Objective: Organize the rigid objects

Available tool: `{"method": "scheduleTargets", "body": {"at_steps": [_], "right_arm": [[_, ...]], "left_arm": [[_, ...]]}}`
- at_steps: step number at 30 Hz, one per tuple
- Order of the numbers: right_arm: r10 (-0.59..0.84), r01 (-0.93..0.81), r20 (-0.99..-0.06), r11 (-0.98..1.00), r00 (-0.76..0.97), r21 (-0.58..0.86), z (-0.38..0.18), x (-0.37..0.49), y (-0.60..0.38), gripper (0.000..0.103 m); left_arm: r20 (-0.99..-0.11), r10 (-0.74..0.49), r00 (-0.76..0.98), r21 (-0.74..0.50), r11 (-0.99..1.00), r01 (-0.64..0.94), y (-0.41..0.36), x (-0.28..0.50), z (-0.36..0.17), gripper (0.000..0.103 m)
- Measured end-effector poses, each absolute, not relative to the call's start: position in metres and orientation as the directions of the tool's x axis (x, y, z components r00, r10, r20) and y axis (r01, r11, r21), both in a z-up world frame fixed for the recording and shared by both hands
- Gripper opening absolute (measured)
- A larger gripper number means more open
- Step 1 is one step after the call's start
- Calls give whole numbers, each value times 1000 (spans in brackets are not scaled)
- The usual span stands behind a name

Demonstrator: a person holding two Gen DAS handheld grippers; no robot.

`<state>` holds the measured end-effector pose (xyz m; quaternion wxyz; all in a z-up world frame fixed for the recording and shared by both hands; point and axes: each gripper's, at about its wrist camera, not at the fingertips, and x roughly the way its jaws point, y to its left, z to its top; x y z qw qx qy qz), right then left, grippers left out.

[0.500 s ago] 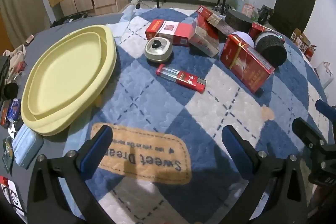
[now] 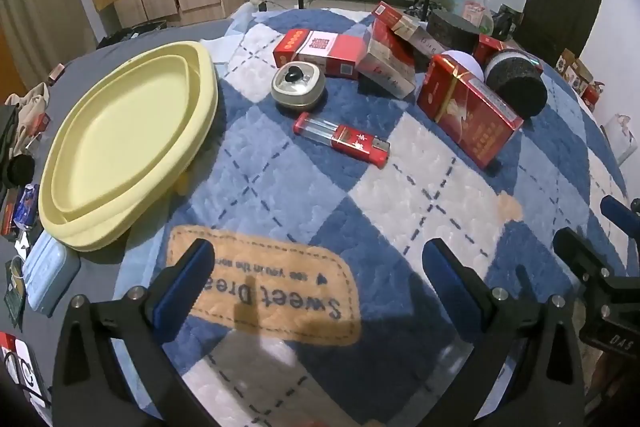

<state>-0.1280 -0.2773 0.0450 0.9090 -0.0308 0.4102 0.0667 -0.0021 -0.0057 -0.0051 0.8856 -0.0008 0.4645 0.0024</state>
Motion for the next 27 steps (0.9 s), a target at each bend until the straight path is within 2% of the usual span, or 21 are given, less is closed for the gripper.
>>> {"method": "scheduleTargets", "body": {"at_steps": [27], "right_arm": [[45, -101, -787, 995, 615, -23, 31, -124, -287, 103]], "left_arm": [[-840, 10, 542, 22, 1000, 16, -18, 0, -15, 103]]}}
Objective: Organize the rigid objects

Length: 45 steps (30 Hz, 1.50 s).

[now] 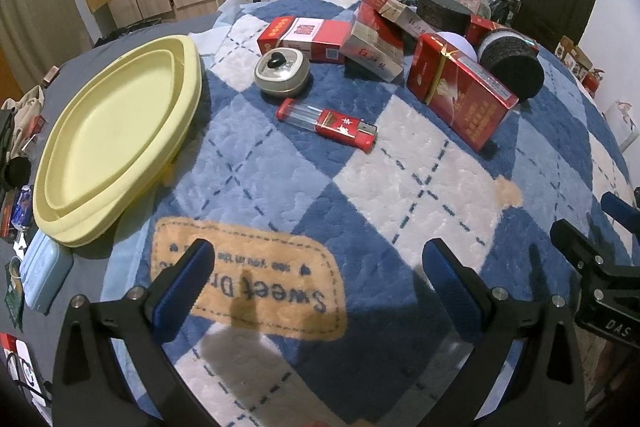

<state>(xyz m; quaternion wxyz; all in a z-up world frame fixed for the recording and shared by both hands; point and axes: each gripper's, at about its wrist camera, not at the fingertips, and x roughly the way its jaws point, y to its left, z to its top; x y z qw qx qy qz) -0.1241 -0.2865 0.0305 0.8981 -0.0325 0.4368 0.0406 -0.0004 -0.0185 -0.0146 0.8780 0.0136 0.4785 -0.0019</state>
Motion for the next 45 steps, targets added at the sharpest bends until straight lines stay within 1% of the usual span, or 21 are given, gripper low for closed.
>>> {"method": "scheduleTargets", "body": {"at_steps": [5, 7, 9, 12, 45], "right_arm": [[44, -98, -798, 995, 601, -19, 25, -120, -286, 103], [46, -104, -798, 994, 601, -21, 24, -118, -285, 103], [48, -103, -794, 994, 606, -19, 25, -119, -285, 103], [51, -97, -796, 995, 603, -10, 25, -119, -286, 103], [46, -81, -809, 997, 586, -2, 22, -115, -288, 103]], "left_arm": [[-839, 11, 544, 27, 999, 21, -19, 0, -17, 103], [-828, -17, 561, 13, 999, 50, -20, -3, -15, 103], [-811, -12, 585, 32, 997, 65, -22, -7, -13, 103], [-820, -38, 571, 23, 995, 100, -25, -9, -15, 103], [-838, -31, 544, 13, 997, 77, -20, -5, -16, 103]]}}
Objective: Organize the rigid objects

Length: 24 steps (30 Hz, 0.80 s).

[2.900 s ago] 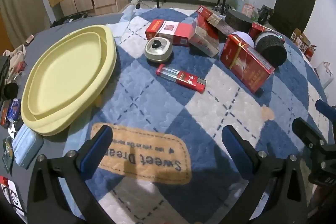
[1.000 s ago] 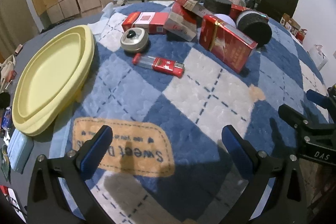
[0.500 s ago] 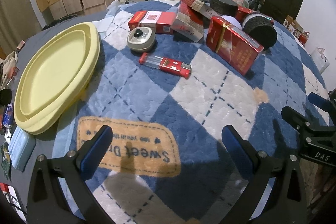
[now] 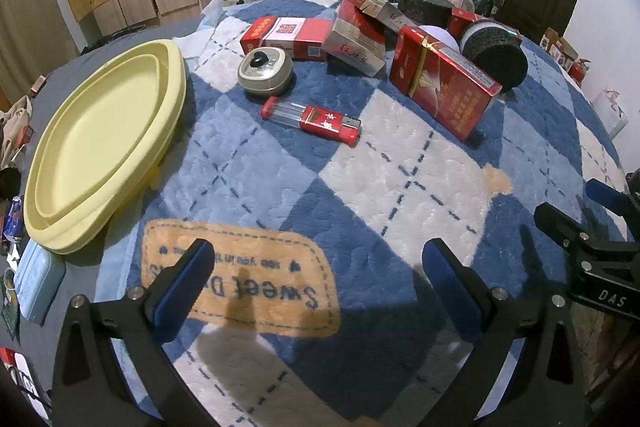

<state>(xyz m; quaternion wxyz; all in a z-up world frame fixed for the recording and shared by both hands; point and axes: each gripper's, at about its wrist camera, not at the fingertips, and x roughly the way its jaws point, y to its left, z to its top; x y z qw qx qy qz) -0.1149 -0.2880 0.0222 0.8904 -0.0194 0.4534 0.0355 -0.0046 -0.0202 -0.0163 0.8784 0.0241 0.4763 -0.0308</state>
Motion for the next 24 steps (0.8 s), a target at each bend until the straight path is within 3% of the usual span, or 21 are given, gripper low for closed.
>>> {"method": "scheduleTargets", "body": {"at_steps": [24], "right_arm": [[44, -75, -808, 997, 587, 0, 24, -112, -285, 103]], "left_arm": [[-836, -53, 546, -9, 997, 83, -18, -4, -16, 103]]}}
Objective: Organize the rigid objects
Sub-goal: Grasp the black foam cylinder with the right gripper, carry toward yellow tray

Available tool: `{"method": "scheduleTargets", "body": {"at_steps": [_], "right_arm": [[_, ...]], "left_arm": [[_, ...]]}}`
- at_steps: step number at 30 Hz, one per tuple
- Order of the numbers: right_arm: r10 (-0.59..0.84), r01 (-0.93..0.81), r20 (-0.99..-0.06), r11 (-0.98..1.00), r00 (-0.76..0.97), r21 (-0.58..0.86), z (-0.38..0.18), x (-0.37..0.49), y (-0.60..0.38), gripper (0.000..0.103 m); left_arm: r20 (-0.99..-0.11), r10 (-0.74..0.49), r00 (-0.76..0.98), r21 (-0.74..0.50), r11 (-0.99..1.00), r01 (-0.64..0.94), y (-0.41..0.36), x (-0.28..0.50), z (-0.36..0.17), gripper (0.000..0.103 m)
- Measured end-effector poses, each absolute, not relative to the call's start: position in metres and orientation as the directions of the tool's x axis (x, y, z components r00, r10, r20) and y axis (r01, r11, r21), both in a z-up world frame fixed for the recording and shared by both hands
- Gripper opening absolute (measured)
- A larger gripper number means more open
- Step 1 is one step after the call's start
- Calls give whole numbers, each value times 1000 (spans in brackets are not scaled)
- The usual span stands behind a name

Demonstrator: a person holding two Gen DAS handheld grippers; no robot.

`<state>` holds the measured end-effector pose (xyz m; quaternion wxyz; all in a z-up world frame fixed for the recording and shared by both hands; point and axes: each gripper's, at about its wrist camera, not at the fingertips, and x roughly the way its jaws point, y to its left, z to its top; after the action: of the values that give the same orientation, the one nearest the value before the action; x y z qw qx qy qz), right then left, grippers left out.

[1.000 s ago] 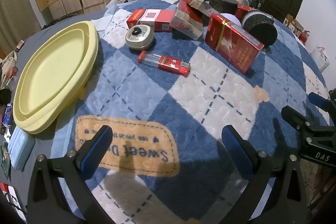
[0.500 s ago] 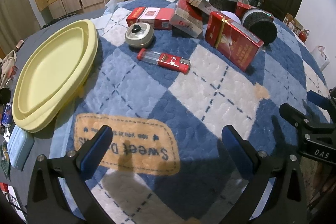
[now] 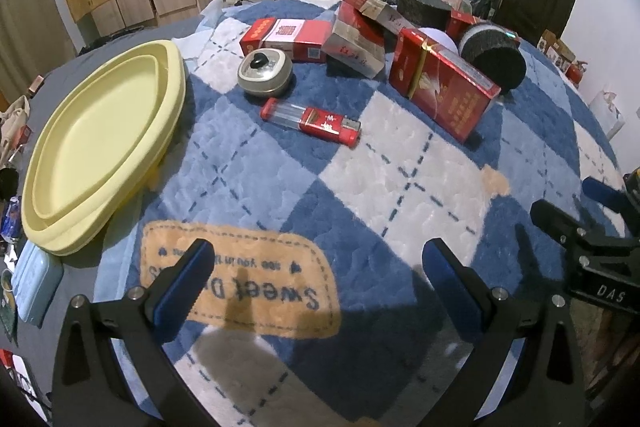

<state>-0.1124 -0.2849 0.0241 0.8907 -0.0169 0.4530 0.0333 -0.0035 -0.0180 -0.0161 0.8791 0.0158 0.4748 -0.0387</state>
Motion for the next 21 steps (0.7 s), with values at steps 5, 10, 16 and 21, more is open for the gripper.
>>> {"method": "scheduleTargets", "body": {"at_steps": [5, 10, 16, 21], "right_arm": [[53, -32, -790, 999, 610, 43, 33, -99, -296, 103], [50, 32, -761, 995, 647, 93, 46, -57, -313, 103], [80, 57, -751, 986, 656, 154, 46, -11, -314, 103], [107, -2, -720, 989, 686, 145, 39, -7, -322, 103]], "left_arm": [[-824, -98, 559, -26, 990, 135, -21, 23, -13, 103], [-830, -158, 534, -82, 983, 163, -9, 66, -23, 103], [-832, -241, 500, -247, 967, 56, 11, 84, -21, 103], [-830, -298, 471, -293, 952, 85, -27, 85, 6, 103]]}}
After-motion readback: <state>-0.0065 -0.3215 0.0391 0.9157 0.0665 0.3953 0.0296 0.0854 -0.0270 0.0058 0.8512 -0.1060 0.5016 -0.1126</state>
